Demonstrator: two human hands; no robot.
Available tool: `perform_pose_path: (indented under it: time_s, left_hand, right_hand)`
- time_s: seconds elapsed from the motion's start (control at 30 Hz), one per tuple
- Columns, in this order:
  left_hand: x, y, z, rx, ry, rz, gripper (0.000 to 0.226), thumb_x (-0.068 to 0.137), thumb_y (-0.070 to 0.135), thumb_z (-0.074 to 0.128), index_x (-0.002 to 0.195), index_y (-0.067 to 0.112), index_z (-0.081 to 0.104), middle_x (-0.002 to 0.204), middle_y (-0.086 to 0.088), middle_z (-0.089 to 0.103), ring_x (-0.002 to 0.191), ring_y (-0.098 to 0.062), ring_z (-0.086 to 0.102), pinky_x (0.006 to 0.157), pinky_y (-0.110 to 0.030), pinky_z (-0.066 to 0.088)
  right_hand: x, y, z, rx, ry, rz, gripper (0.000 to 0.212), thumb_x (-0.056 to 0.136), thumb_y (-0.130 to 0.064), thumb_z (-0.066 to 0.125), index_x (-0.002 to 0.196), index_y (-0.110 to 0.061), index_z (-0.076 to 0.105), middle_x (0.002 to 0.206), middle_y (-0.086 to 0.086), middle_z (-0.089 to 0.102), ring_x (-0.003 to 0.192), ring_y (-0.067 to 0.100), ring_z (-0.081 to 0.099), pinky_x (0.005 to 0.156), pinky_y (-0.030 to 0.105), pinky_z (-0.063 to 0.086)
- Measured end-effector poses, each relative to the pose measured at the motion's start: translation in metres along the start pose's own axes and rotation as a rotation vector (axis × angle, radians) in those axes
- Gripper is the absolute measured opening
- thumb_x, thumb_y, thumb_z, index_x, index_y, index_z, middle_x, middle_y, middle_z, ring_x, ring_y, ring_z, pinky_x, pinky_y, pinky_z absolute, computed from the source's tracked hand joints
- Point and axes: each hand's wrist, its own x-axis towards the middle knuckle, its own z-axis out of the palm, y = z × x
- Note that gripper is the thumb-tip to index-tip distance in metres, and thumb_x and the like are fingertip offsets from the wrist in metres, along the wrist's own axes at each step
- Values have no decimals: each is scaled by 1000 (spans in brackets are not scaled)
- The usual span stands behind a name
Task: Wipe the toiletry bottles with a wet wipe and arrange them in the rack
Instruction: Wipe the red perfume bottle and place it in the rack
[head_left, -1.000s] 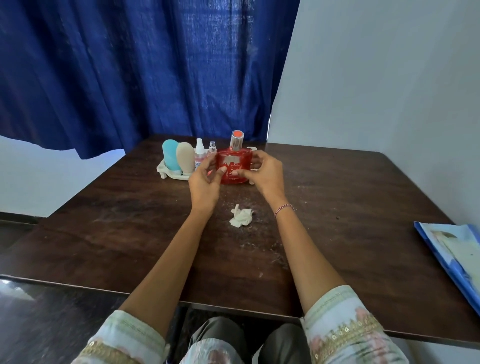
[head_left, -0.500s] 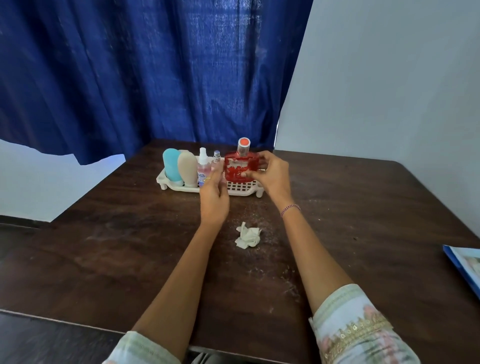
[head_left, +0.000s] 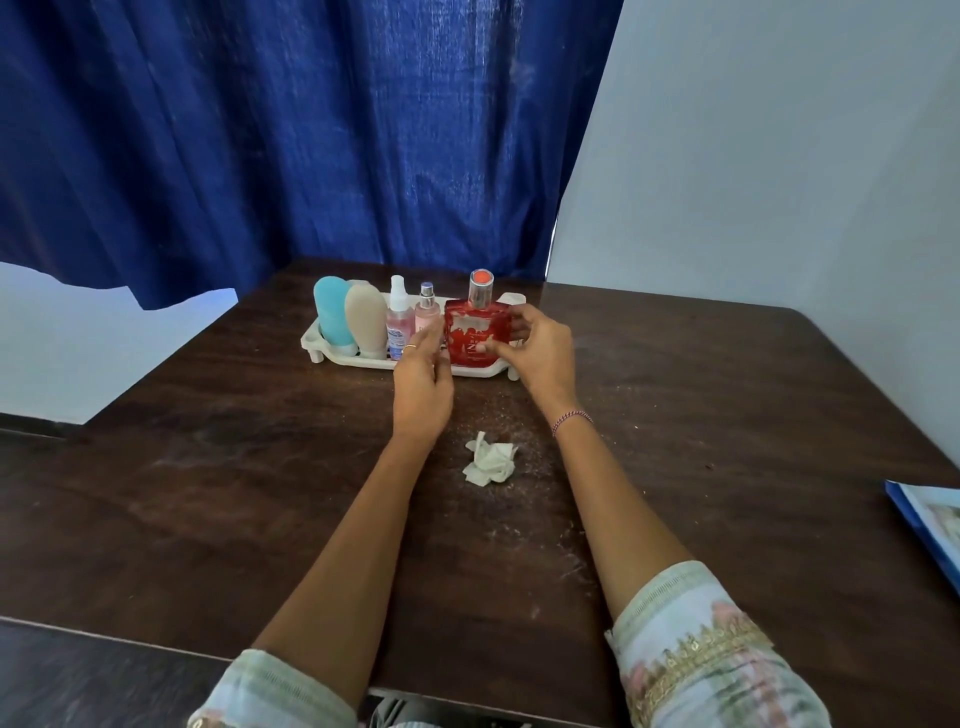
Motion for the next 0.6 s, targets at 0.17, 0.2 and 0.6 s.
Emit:
perform_pose_path:
  time_s: [0.17,0.2,0.6]
  left_hand:
    - [1,0,-1,82,11,8,46,96,2,47,141,12,43,146,-8,43,133,-18,41,107,-25,32]
    - [0,0,0,89,15,1,46,96,2,47,141,11,43,146,-8,43,132,-19,42,108,-27,34]
    - [1,3,3,149,39,-39,43,97,8,47,140,10,44,143,-9,47,131,-20,44,109,-32,36]
  right_hand:
    - [-3,1,2,-21,-7,-5,54,69,-28,82,117,-13,62,108,3,70,99,13,65,89,28,52]
    - [-3,2,2,-26,-10,-3,54,69,-28,82,118,-13,62,109,4,70,100,14,65,89,27,51]
    - [0,2,7,6,-60,26,60,75,-29,78,128,-12,56,116,7,67,108,16,62,96,32,48]
